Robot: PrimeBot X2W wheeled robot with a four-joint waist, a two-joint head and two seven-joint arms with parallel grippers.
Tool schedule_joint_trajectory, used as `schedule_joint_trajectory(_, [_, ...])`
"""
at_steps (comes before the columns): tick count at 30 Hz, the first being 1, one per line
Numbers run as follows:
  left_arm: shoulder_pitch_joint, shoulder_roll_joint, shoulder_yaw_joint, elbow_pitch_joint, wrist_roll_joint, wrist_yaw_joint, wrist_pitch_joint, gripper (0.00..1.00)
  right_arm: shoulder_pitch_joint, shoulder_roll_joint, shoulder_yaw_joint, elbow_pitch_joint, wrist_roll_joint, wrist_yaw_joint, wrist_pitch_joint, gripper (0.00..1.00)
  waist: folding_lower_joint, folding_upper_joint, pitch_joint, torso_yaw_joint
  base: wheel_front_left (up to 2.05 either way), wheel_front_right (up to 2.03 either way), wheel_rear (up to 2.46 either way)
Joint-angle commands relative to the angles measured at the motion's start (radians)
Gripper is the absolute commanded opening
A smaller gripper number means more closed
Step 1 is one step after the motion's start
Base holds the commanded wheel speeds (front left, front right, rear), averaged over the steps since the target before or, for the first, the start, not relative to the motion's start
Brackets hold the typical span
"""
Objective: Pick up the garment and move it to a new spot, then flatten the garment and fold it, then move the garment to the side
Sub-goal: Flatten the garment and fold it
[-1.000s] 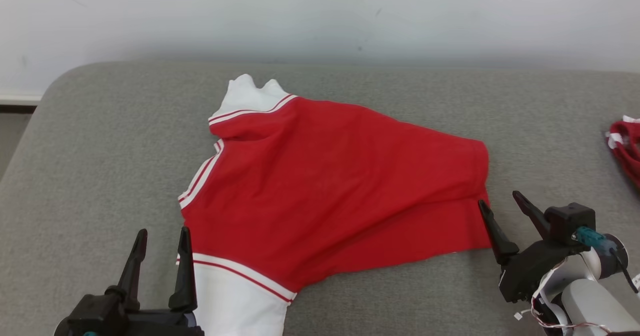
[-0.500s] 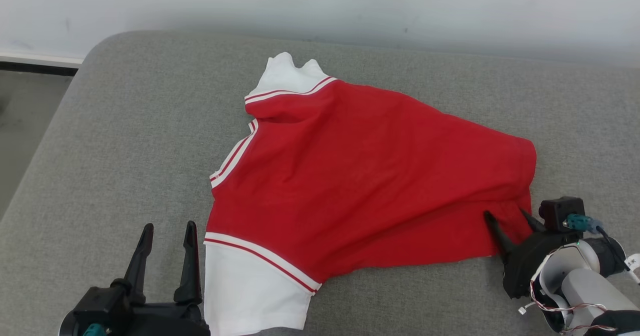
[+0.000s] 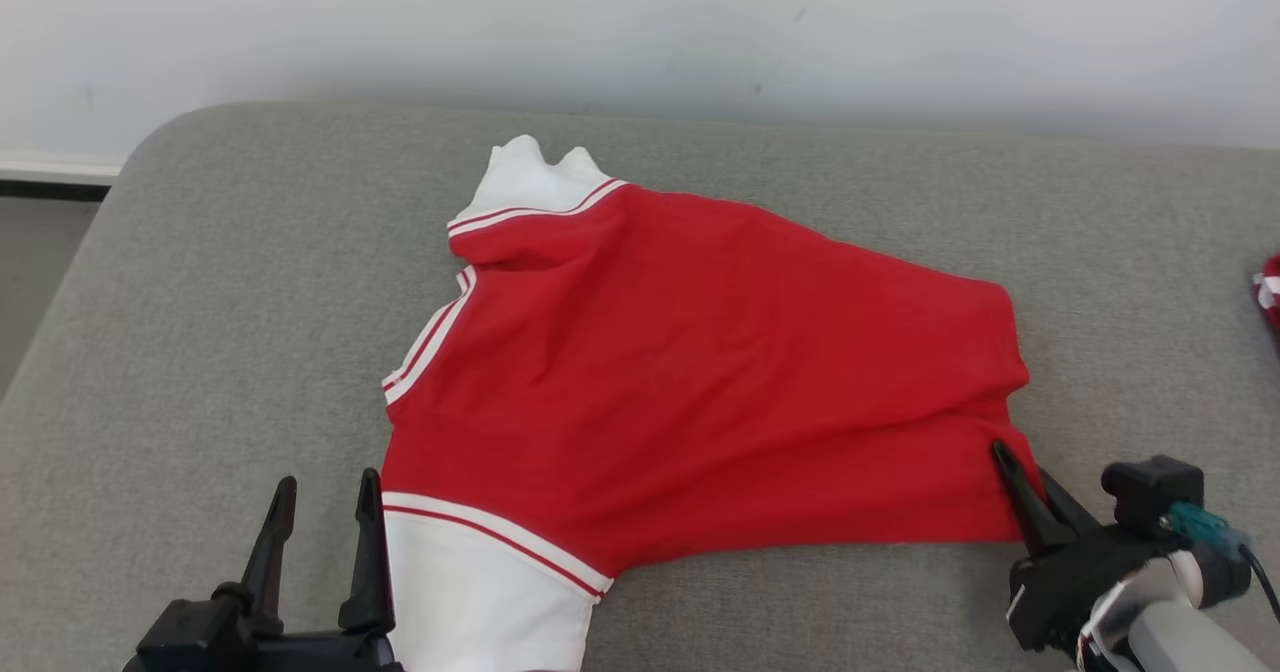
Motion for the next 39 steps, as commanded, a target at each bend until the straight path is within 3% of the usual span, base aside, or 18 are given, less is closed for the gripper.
schedule_joint_trajectory(1, [0.009,0.0,0.004,-0.001,-0.003,0.004,-0.001,1.0,0.019,-0.012,-0.006,-0.015,0.006,-0.003,-0.008,0.0,0.0,0.0,-0.012,-0.022,0.0,0.0,0.0])
schedule_joint_trajectory(8, [0.023,0.0,-0.01,-0.013,-0.005,0.014,-0.001,1.0,0.218,-0.017,-0.117,-0.281,-0.005,-0.003,-0.013,0.0,0.0,0.0,-0.002,-0.065,0.0,0.0,0.0])
schedule_joint_trajectory(14, [0.013,0.0,-0.008,-0.011,-0.005,0.014,-0.001,1.0,0.371,0.007,-0.226,-0.505,-0.042,-0.003,0.08,0.0,0.0,0.0,0.005,-0.083,0.0,0.0,0.0])
schedule_joint_trajectory(18, [0.001,0.0,-0.014,-0.002,-0.006,0.01,-0.001,1.0,0.404,0.019,-0.291,-0.566,-0.075,-0.003,0.14,0.0,0.0,0.0,0.004,-0.081,0.0,0.0,0.0])
schedule_joint_trajectory(26, [-0.006,0.0,-0.028,0.008,-0.002,0.012,-0.001,1.0,0.307,0.009,-0.307,-0.509,-0.125,-0.003,0.208,0.0,0.0,0.0,0.006,-0.045,0.0,0.0,0.0])
schedule_joint_trajectory(33, [-0.024,0.0,-0.04,0.023,0.005,0.003,-0.001,1.0,0.143,0.004,-0.27,-0.265,-0.117,-0.003,0.203,0.0,0.0,0.0,0.017,-0.003,0.0,0.0,0.0])
schedule_joint_trajectory(34, [-0.027,0.0,-0.042,0.027,0.005,0.001,-0.001,1.0,0.127,0.006,-0.26,-0.227,-0.115,-0.003,0.198,0.21,0.0,0.0,0.017,0.002,0.0,0.0,0.0])
schedule_joint_trajectory(35, [-0.027,0.0,-0.042,0.027,0.005,0.001,-0.001,1.0,0.127,0.006,-0.26,-0.227,-0.115,-0.003,0.198,0.21,0.0,0.0,0.017,0.002,0.0,0.0,0.0])
schedule_joint_trajectory(36, [-0.029,0.0,-0.044,0.029,0.004,0.002,-0.001,1.0,0.11,0.009,-0.252,-0.196,-0.112,-0.003,0.186,0.48,0.0,0.0,0.017,0.008,0.0,0.0,0.0])
schedule_joint_trajectory(37, [-0.029,0.0,-0.043,0.03,0.004,0.002,-0.001,1.0,0.096,0.012,-0.243,-0.168,-0.108,-0.003,0.175,1.0,0.0,0.0,0.016,0.01,0.0,0.0,0.0])
schedule_joint_trajectory(39, [-0.029,0.0,-0.04,0.033,0.004,0.002,-0.001,1.0,0.077,0.013,-0.223,-0.123,-0.105,-0.003,0.147,1.0,0.0,0.0,0.014,0.011,0.0,0.0,0.0])
